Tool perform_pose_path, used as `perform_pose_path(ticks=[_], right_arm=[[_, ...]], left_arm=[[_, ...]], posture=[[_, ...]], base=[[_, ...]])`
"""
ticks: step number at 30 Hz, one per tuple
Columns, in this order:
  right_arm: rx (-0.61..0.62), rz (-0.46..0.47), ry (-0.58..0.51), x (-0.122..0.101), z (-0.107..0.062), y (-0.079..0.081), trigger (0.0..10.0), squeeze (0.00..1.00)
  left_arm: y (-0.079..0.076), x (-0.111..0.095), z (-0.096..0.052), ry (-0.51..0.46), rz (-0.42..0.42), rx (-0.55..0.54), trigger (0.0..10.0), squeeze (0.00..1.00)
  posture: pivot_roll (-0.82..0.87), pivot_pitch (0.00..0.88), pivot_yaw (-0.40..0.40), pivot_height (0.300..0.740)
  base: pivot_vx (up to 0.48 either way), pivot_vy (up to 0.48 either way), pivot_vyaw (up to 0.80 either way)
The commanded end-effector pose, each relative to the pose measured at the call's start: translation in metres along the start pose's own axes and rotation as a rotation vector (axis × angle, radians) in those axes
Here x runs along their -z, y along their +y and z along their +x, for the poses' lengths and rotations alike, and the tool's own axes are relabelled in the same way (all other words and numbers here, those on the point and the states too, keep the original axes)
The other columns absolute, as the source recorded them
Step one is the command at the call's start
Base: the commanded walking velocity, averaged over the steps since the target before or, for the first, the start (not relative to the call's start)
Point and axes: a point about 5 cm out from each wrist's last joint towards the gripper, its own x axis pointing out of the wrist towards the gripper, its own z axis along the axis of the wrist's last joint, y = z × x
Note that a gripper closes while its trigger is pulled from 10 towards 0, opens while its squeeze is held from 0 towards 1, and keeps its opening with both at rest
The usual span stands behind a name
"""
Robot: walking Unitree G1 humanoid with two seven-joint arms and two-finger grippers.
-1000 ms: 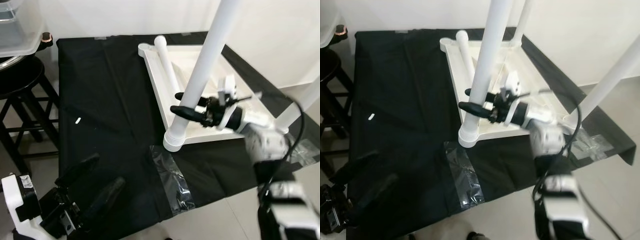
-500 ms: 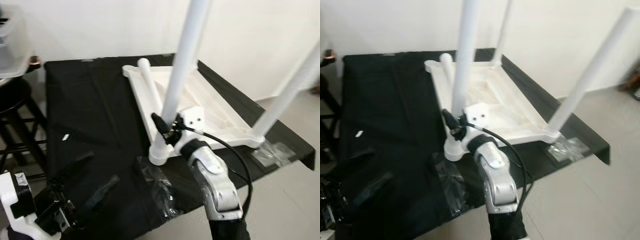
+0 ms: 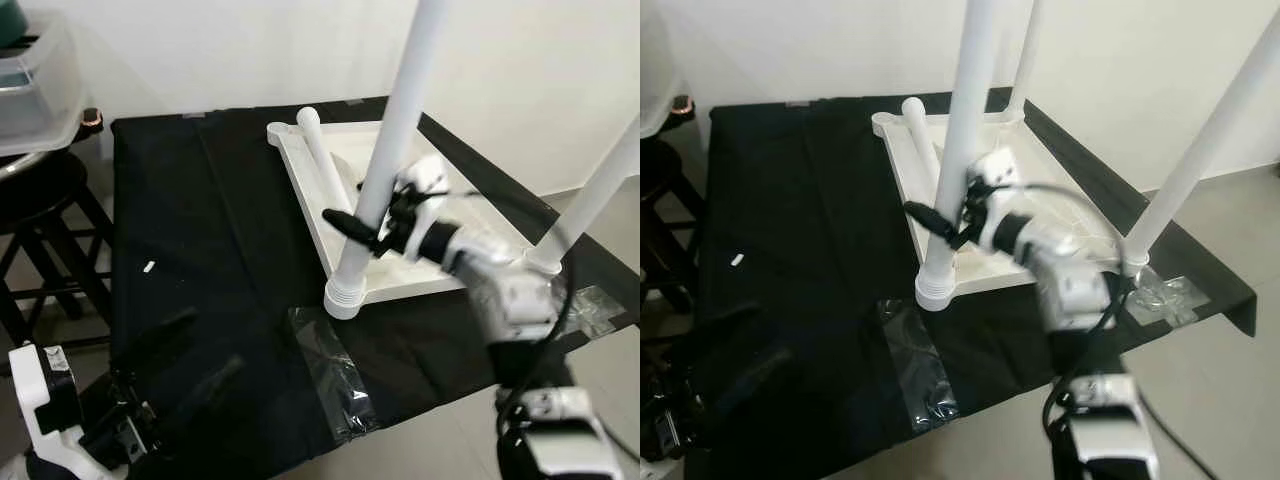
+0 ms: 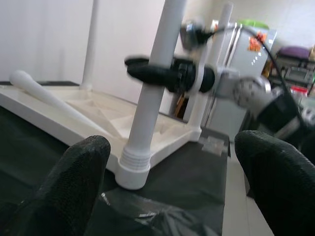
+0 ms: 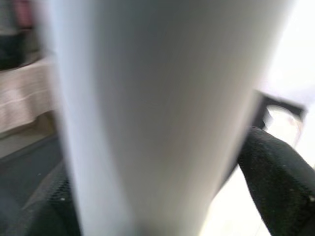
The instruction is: Building children table
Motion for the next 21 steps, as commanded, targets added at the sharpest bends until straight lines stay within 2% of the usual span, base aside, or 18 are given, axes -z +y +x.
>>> perform_pose_path(ticks=[1,3,4,5,6,7,9,16,17,18,21], right_arm=[[-0.059,-0.007,-0.003,0.0,-0.001,-0.002,10.0,0.0],[-0.188,-0.027,-0.018,-0.008,0.002,-0.003,10.0,0.0],[-0.188,-0.027,-0.018,-0.008,0.002,-0.003,10.0,0.0],[-0.253,-0.027,-0.01,-0.01,0.003,-0.003,10.0,0.0],[-0.334,-0.012,0.001,-0.01,0.003,-0.004,10.0,0.0],[-0.334,-0.012,0.001,-0.01,0.003,-0.004,10.0,0.0],[-0.422,0.042,-0.016,-0.015,0.007,-0.009,10.0,0.0],[-0.472,0.112,-0.064,-0.015,0.017,-0.012,10.0,0.0],[-0.517,0.129,-0.062,-0.012,0.018,-0.01,5.4,0.0],[-0.562,0.144,-0.049,-0.01,0.017,-0.008,0.0,0.0],[-0.621,0.152,-0.021,-0.007,0.015,-0.006,0.0,0.0]], left_arm=[[-0.001,0.003,-0.001,0.028,0.004,0.011,10.0,0.0],[-0.002,0.003,-0.002,0.03,0.004,0.012,10.0,0.0],[-0.002,0.003,-0.002,0.03,0.004,0.012,10.0,0.0],[-0.002,0.002,-0.002,0.03,0.006,0.012,10.0,0.0],[-0.003,0.001,-0.002,0.031,0.011,0.01,10.0,0.0],[-0.003,0.001,-0.002,0.031,0.011,0.01,10.0,0.0],[-0.004,-0.001,-0.002,0.031,0.018,0.011,10.0,0.0],[-0.009,0.001,0.0,0.044,0.012,0.028,10.0,0.0],[-0.012,0.001,0.0,0.046,0.01,0.031,10.0,0.0],[-0.012,0.001,0.0,0.046,0.012,0.03,10.0,0.0],[-0.014,-0.001,0.0,0.046,0.014,0.029,10.0,0.0]], posture=[[0.13,0.135,-0.122,0.74],[0.13,0.136,-0.127,0.74],[0.13,0.136,-0.127,0.74],[0.14,0.137,-0.132,0.74],[0.15,0.138,-0.137,0.74],[0.15,0.138,-0.137,0.74],[0.16,0.14,-0.144,0.74],[0.17,0.148,-0.15,0.74],[0.18,0.152,-0.155,0.74],[0.18,0.154,-0.158,0.74],[0.18,0.158,-0.163,0.74]], base=[[0.0,0.0,0.0],[0.0,0.0,0.0],[0.0,0.0,0.0],[0.0,0.0,0.0],[0.0,0.0,0.0],[0.0,0.0,0.0],[0.0,0.0,0.0],[0.0,0.0,0.0],[0.0,0.0,0.0],[0.0,0.0,0.0],[0.0,0.0,0.0]])
